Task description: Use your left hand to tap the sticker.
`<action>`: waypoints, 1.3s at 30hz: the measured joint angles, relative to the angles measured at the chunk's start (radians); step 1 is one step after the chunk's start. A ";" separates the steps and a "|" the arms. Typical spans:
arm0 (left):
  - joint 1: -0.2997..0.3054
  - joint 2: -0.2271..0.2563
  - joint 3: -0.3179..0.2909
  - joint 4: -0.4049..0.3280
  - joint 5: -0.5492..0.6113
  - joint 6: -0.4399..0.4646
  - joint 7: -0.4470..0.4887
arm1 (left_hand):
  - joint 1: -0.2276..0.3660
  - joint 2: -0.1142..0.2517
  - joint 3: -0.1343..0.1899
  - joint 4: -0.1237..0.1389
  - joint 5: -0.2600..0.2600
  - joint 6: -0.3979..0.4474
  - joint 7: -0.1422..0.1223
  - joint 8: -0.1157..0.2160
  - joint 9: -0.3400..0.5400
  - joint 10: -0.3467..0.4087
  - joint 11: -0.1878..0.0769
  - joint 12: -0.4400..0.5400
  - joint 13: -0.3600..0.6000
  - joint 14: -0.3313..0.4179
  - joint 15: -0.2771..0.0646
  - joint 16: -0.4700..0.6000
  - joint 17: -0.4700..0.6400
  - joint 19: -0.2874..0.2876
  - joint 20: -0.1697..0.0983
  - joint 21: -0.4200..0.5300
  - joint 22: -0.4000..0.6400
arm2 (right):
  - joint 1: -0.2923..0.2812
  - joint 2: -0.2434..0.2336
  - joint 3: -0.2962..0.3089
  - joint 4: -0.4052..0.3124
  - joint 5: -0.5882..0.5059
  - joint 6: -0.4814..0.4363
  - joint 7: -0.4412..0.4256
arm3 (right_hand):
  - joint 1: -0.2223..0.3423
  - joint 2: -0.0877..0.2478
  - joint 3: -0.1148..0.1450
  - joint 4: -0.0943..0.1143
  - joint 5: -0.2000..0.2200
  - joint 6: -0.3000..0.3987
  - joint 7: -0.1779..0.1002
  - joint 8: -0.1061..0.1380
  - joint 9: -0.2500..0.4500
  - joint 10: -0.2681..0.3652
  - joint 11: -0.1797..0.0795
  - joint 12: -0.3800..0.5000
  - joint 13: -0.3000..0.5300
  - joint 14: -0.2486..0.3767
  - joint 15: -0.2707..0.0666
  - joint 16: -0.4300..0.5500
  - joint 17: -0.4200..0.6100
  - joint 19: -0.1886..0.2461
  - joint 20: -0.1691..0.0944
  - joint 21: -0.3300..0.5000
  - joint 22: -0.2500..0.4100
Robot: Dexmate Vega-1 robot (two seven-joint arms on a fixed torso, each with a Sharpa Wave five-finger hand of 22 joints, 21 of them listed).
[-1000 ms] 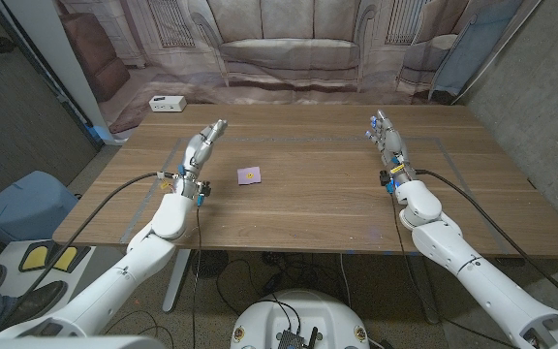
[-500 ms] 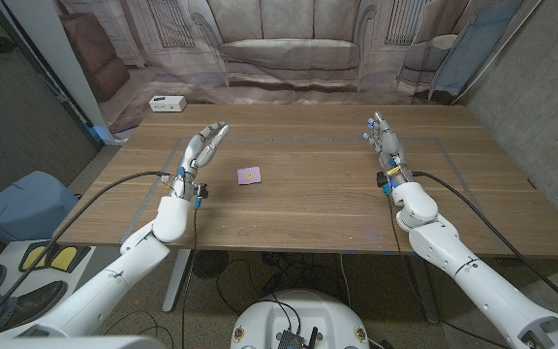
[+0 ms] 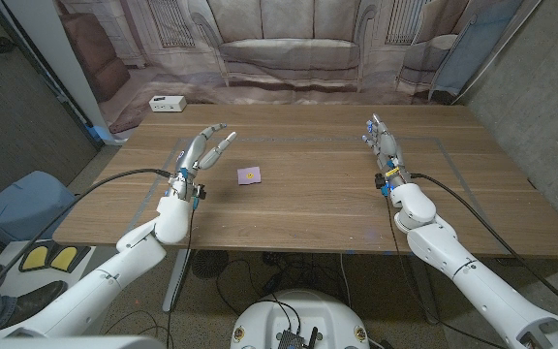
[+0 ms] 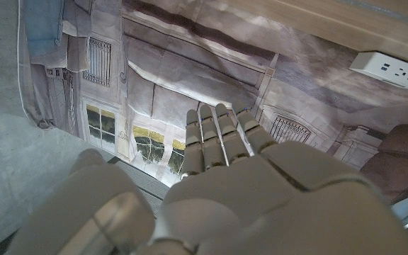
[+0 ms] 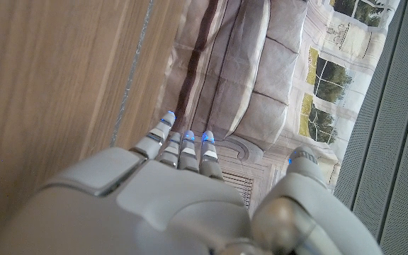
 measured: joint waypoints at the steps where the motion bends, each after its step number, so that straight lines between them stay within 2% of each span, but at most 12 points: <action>1: 0.001 0.006 0.004 -0.009 0.012 0.017 0.007 | 0.000 0.000 0.000 0.000 0.000 0.000 0.000 0.000 0.000 0.002 -0.002 0.000 0.000 0.000 0.000 0.000 0.000 0.000 0.000 0.000 0.000 | 0.000 0.001 0.000 0.000 0.000 0.000 0.000 | 0.000 0.000 0.000 0.000 0.000 0.000 0.000 0.000 0.000 0.000 0.000 0.000 0.000 0.000 0.000 0.000 0.000 0.000 0.000 0.000 0.000; 7: 0.002 0.012 0.008 -0.018 0.057 0.087 0.024 | 0.000 0.000 -0.004 -0.004 0.000 0.000 0.000 0.000 0.000 0.003 -0.004 -0.001 -0.002 0.007 0.000 -0.006 0.000 0.001 0.005 -0.012 0.000 | -0.003 0.002 0.000 0.000 0.001 0.000 0.000 | 0.000 0.000 0.000 0.000 0.000 0.000 0.000 0.000 0.000 0.000 0.000 0.000 0.000 0.000 0.000 0.000 0.000 0.000 0.000 0.000 0.000; 8: 0.003 0.036 0.028 -0.050 0.059 0.093 0.024 | 0.000 0.000 -0.004 -0.004 0.000 0.002 -0.005 -0.005 0.000 -0.007 -0.002 -0.006 -0.004 0.003 0.004 -0.012 0.000 -0.004 0.010 -0.019 0.000 | -0.004 0.002 0.000 0.000 0.006 0.000 0.000 | 0.000 0.000 0.000 0.000 0.000 0.000 0.000 0.000 0.000 0.000 0.000 0.000 0.000 0.000 0.000 0.000 0.000 0.000 0.000 0.000 0.000; 12: 0.003 0.052 0.038 -0.068 0.071 0.131 0.016 | 0.000 0.000 -0.013 -0.002 0.001 -0.011 -0.022 -0.016 0.000 -0.035 0.005 -0.019 -0.005 -0.033 0.003 -0.028 0.000 -0.034 0.004 -0.042 0.005 | -0.005 0.001 0.000 0.000 0.008 0.000 0.000 | 0.000 0.000 0.000 0.000 0.000 0.000 0.000 0.000 0.000 0.000 0.000 0.000 0.000 0.000 0.000 0.000 0.000 0.000 0.000 0.000 0.000; 18: -0.002 0.077 0.061 -0.109 0.093 0.206 -0.012 | -0.023 -0.023 -0.032 0.010 0.011 -0.004 -0.029 -0.021 0.000 -0.106 0.008 -0.049 -0.005 -0.104 0.011 -0.043 0.000 -0.081 0.001 -0.078 0.005 | -0.007 0.000 0.004 0.002 0.017 0.000 0.004 | 0.000 0.000 0.000 0.000 0.000 0.004 0.004 0.000 0.000 0.004 0.004 0.000 0.000 0.000 0.000 -0.004 0.000 0.000 0.000 0.000 0.000; 22: -0.005 0.088 0.074 -0.132 0.108 0.259 -0.030 | -0.036 -0.023 -0.048 0.019 0.020 0.001 -0.034 -0.029 0.000 -0.183 0.020 -0.067 -0.005 -0.187 0.025 -0.050 0.001 -0.119 0.024 -0.110 0.005 | -0.008 0.000 0.006 0.004 0.023 0.000 0.010 | 0.000 0.000 0.000 0.000 0.000 0.004 0.004 0.000 0.000 0.004 0.004 0.000 0.000 0.000 0.000 -0.004 0.000 0.000 0.000 0.000 0.000; 27: -0.011 0.100 0.092 -0.156 0.128 0.317 -0.047 | -0.040 -0.019 -0.057 0.026 0.024 0.009 -0.041 -0.029 0.000 -0.237 0.010 -0.075 -0.005 -0.252 0.028 -0.050 0.005 -0.157 0.034 -0.132 0.005 | -0.010 0.000 0.010 0.007 0.032 0.005 0.017 | 0.000 0.000 0.000 0.000 0.000 0.004 0.004 0.000 0.000 0.004 0.004 0.000 0.000 0.000 0.000 -0.004 0.000 0.000 0.000 -0.008 0.000; 32: -0.019 0.114 0.110 -0.184 0.146 0.371 -0.071 | -0.068 -0.015 -0.076 0.037 0.031 0.088 -0.004 -0.016 0.000 -0.288 0.040 -0.075 -0.005 -0.287 0.043 -0.050 0.005 -0.177 0.033 -0.140 0.010 | -0.012 0.000 0.013 0.008 0.039 0.007 0.020 | 0.000 0.000 0.000 0.000 0.000 0.004 0.004 0.000 0.000 0.004 0.004 0.000 0.000 0.000 0.000 -0.004 0.000 0.000 0.000 -0.008 0.000; 36: -0.024 0.122 0.119 -0.196 0.158 0.404 -0.086 | -0.073 -0.020 -0.083 0.044 0.035 0.131 0.012 -0.011 0.000 -0.321 0.044 -0.075 -0.010 -0.315 0.046 -0.050 0.002 -0.197 0.032 -0.144 0.010 | -0.014 0.000 0.015 0.008 0.042 0.009 0.021 | 0.000 0.000 0.000 0.000 0.000 0.009 0.009 0.000 0.000 0.006 0.006 0.000 0.000 0.000 0.000 -0.004 0.000 0.000 0.000 -0.008 0.000; 39: -0.030 0.130 0.128 -0.209 0.167 0.425 -0.099 | -0.078 -0.015 -0.093 0.046 0.039 0.169 0.022 -0.004 -0.002 -0.332 0.033 -0.075 -0.010 -0.329 0.043 -0.050 0.002 -0.209 0.031 -0.144 0.010 | -0.015 -0.001 0.016 0.008 0.045 0.010 0.022 | 0.000 0.000 0.000 0.000 0.000 0.009 0.009 0.000 0.000 0.007 0.007 0.000 0.000 0.000 0.000 -0.004 0.000 0.000 0.000 -0.008 0.000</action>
